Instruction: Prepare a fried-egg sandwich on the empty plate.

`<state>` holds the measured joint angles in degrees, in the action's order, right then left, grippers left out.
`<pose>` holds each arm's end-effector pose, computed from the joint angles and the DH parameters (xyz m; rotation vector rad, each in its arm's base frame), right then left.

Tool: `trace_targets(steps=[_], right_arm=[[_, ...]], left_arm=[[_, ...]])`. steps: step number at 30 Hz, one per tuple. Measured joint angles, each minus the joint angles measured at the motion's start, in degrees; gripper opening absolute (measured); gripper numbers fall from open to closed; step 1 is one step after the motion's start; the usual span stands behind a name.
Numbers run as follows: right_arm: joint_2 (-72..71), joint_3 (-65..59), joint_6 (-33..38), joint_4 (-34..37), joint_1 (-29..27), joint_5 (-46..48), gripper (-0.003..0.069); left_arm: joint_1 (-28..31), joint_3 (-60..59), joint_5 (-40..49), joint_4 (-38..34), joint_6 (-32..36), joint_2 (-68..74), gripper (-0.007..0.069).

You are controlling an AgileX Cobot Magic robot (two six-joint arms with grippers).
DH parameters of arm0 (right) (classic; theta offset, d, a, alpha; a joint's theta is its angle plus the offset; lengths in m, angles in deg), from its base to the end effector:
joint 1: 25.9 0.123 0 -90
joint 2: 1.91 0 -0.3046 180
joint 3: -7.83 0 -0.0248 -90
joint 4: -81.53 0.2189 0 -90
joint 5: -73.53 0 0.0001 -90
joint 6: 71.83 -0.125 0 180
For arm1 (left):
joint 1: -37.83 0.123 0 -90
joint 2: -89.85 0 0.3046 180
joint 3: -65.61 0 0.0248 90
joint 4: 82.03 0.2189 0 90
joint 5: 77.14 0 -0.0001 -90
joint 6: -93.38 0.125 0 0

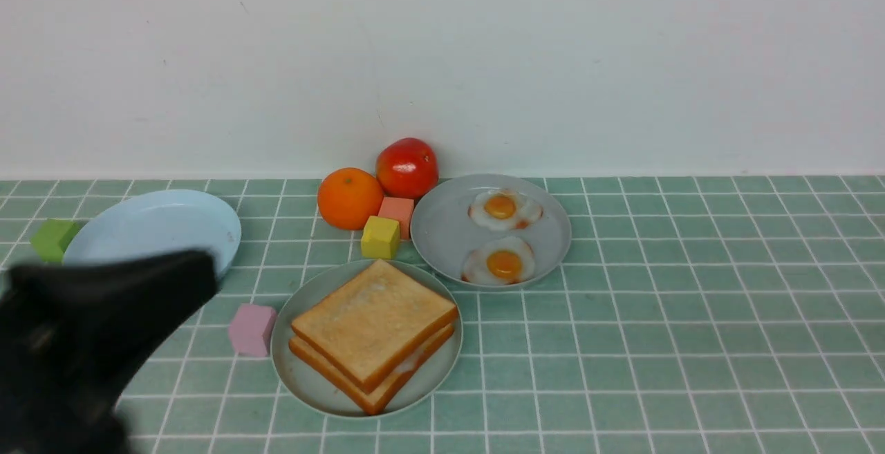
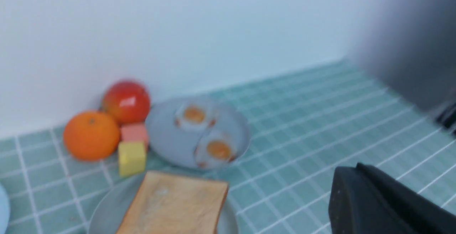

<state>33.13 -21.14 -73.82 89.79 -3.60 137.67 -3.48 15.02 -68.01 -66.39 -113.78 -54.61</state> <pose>0.0255 0.0279 0.3399 -0.3982 2.2222 0.4081 0.0736 -0.0575 0.3288 0.4019 1.6517 -0.6634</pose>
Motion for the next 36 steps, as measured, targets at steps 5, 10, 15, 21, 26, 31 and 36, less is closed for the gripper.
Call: trace_targets(steps=[5, 10, 15, 21, 26, 31, 36], right_arm=[[-9.0, -5.6, -7.1, -3.2, 0.0, -0.8, -0.0002], [-17.4, -11.0, -12.1, -5.2, 0.0, -6.9, -0.0001], [-18.9, -16.4, -13.2, -5.5, 0.0, -16.3, 0.0], [-18.9, -25.4, -13.4, -4.5, 0.0, -33.1, 0.0002], [-18.9, -32.3, -13.4, -4.1, 0.0, -40.1, 0.0006], [-18.9, -37.8, -13.4, -4.2, 0.0, -40.7, 0.0008], [-20.5, -42.2, -13.2, -11.3, -4.5, -42.8, -0.0008]], left_arm=[[0.0, -9.9, -5.3, 0.0, 0.0, -13.1, -0.0014], [0.0, -17.1, -6.6, 0.1, 0.0, -24.5, -0.0014], [0.0, -18.5, -5.2, 0.1, 0.0, -27.3, -0.0014], [0.0, -18.7, -1.8, 0.1, 0.0, -27.4, -0.0014], [0.0, -18.7, 0.3, 0.1, 0.0, -27.4, -0.0014], [0.0, -18.7, 0.6, 0.1, 0.0, -27.4, -0.0014], [0.0, -18.7, 0.7, 0.1, 0.0, -27.5, -0.0013]])
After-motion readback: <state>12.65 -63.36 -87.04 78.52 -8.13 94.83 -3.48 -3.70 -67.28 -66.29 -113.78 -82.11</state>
